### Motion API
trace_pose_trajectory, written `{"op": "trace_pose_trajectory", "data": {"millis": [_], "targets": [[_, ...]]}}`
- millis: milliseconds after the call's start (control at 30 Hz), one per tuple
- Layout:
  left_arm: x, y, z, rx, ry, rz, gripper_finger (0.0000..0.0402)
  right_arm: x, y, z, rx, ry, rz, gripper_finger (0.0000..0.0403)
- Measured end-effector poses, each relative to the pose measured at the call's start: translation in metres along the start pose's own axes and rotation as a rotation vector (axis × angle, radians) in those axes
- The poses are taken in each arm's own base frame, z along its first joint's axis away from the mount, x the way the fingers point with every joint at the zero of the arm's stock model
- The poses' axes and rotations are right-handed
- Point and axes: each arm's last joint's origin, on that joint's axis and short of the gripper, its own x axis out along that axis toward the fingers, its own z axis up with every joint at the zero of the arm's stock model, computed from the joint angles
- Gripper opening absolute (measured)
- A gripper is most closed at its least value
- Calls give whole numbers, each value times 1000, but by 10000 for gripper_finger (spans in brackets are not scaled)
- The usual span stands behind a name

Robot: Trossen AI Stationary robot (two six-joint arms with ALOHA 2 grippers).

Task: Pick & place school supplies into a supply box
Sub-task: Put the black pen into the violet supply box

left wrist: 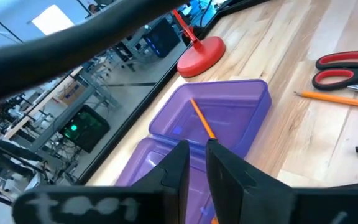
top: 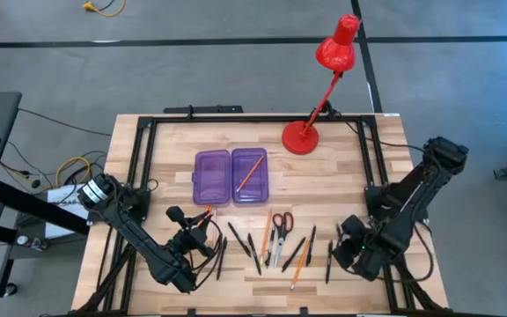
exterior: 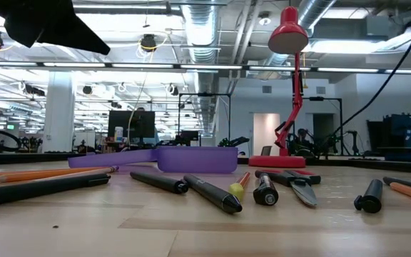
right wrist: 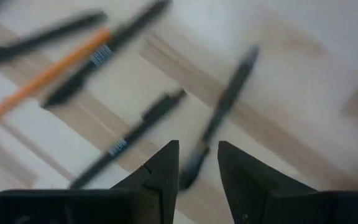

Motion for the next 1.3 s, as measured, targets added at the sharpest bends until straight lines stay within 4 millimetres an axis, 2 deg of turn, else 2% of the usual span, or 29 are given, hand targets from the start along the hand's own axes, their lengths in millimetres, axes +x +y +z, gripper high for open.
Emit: {"op": "trace_pose_trajectory", "data": {"millis": [133,600,867,1300], "targets": [[0,-1,0,-15,-16,-3,44,11,4,-5,29,85,-67,107],[0,-2,1,-21,-34,-4,44,19,12,11,29,52,-53,107],[0,-2,1,-16,-35,-3,44,42,11,21,-8,116,-146,107],[0,-2,2,-13,-52,0,44,52,10,15,-16,135,-151,107]]}}
